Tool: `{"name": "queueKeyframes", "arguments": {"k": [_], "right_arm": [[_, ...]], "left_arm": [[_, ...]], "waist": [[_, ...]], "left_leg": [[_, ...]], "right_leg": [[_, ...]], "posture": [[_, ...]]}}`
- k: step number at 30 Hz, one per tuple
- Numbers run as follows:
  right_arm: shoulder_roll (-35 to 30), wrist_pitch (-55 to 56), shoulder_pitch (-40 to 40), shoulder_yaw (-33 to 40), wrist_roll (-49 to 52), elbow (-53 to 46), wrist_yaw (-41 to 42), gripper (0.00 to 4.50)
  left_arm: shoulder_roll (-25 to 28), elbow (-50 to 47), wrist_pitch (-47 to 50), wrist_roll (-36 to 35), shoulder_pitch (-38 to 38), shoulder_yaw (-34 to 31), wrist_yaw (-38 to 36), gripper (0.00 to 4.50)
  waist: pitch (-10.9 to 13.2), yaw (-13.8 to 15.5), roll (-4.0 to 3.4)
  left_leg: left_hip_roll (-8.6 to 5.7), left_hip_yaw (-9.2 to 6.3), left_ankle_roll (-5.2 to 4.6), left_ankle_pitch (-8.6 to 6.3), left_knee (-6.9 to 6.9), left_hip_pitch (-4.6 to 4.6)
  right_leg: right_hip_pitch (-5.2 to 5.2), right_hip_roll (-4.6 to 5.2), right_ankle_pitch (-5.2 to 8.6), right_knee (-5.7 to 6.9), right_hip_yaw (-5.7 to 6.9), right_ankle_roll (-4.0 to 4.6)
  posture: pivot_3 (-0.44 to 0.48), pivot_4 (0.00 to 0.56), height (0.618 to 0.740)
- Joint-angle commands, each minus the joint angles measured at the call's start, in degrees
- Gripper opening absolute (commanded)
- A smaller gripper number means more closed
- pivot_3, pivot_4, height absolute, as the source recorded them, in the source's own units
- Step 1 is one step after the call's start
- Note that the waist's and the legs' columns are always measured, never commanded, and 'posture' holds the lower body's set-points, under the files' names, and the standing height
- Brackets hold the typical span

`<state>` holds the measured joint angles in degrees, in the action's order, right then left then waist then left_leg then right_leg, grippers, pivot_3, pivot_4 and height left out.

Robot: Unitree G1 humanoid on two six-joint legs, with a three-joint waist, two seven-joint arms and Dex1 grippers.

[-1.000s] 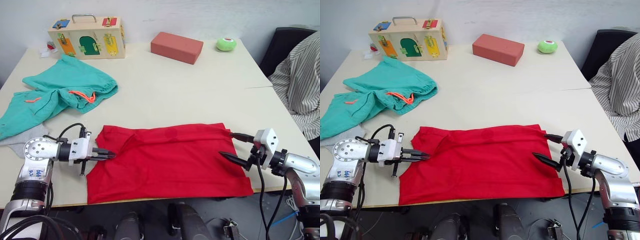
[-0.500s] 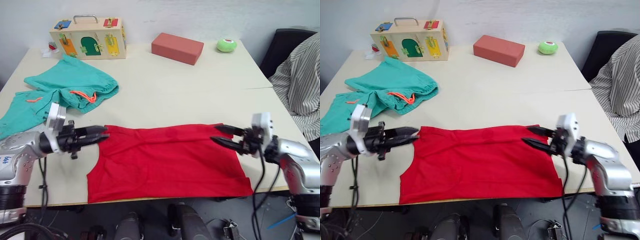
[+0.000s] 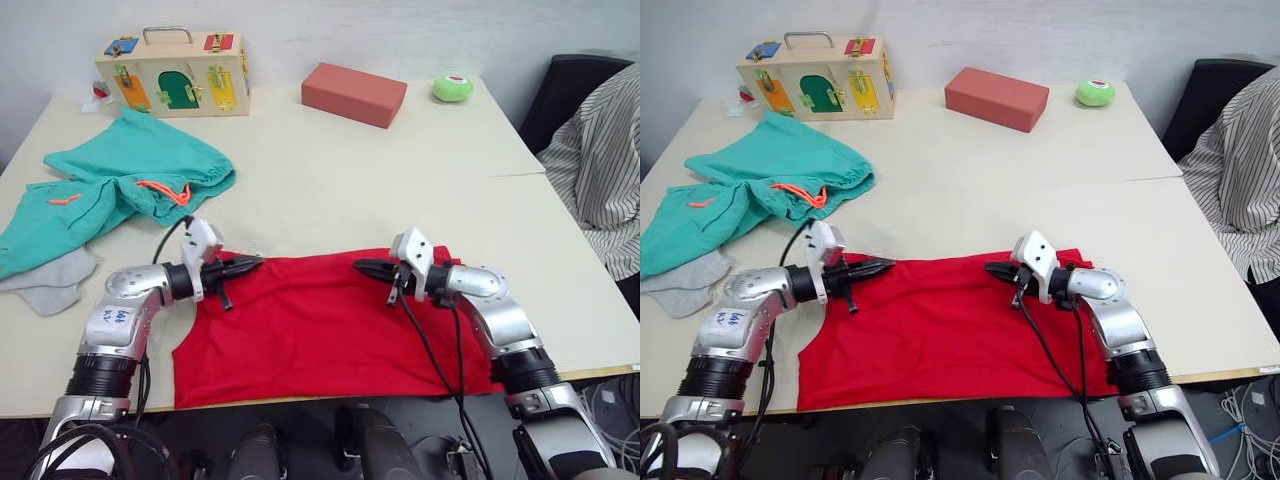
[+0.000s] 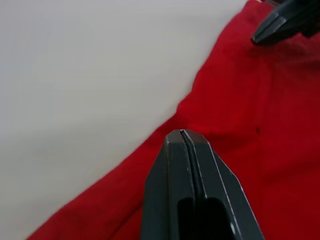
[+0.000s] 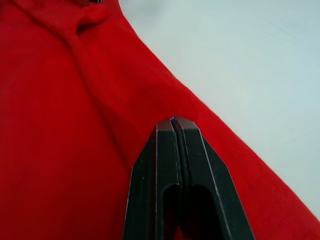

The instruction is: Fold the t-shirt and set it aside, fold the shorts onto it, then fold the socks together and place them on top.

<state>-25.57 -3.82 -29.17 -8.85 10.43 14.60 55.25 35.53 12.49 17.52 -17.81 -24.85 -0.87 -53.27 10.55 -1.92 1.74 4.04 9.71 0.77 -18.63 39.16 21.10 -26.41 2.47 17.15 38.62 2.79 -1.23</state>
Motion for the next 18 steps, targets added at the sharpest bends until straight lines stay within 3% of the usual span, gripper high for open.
{"name": "queueKeyframes", "arguments": {"k": [1,5,12,15,18], "right_arm": [[0.2,1.1,-1.1,-0.3,-0.4,0.5,1.2,0.02],[0.2,0.3,-0.9,-0.3,-0.7,1.1,1.4,0.02],[0.2,-0.8,-0.5,0.1,-1.0,1.0,0.7,0.02],[0.2,-1.1,-0.5,0.3,-1.1,1.1,0.5,0.02],[-0.1,-1.2,-0.4,0.6,-0.9,0.9,0.7,0.02]], "left_arm": [[2.3,-0.4,0.3,1.2,-1.3,1.1,-2.7,0.00],[2.7,-0.4,0.0,0.7,-1.5,1.8,-6.2,0.00],[5.6,-4.4,-1.0,-3.4,0.5,1.3,-18.4,0.00],[7.0,-7.5,2.6,-7.2,2.4,-0.1,-21.7,0.00],[5.6,-8.1,4.0,-10.3,1.5,-3.3,-19.4,0.00]], "waist": [[0.0,0.0,0.00],[0.0,0.1,0.00],[0.0,-0.1,0.00],[0.0,-0.1,-0.01],[0.0,-0.1,-0.01]], "left_leg": [[0.00,0.00,0.00,0.00,0.00,0.00],[-0.02,0.02,0.00,0.00,0.00,-0.01],[0.00,0.03,0.00,0.00,0.00,-0.01],[0.00,0.03,0.01,0.00,0.00,-0.01],[0.00,0.01,0.00,0.00,0.00,0.00]], "right_leg": [[0.00,0.00,0.00,0.01,0.00,0.00],[0.00,0.05,0.00,0.01,0.00,0.00],[0.00,0.03,0.00,0.02,0.00,0.01],[-0.01,0.03,0.01,0.02,-0.01,0.01],[-0.01,0.04,0.01,0.02,-0.01,0.01]], "posture": [[0.000,0.150,0.740],[0.000,0.150,0.740],[0.000,0.150,0.740],[0.000,0.150,0.740],[0.000,0.150,0.740]]}}
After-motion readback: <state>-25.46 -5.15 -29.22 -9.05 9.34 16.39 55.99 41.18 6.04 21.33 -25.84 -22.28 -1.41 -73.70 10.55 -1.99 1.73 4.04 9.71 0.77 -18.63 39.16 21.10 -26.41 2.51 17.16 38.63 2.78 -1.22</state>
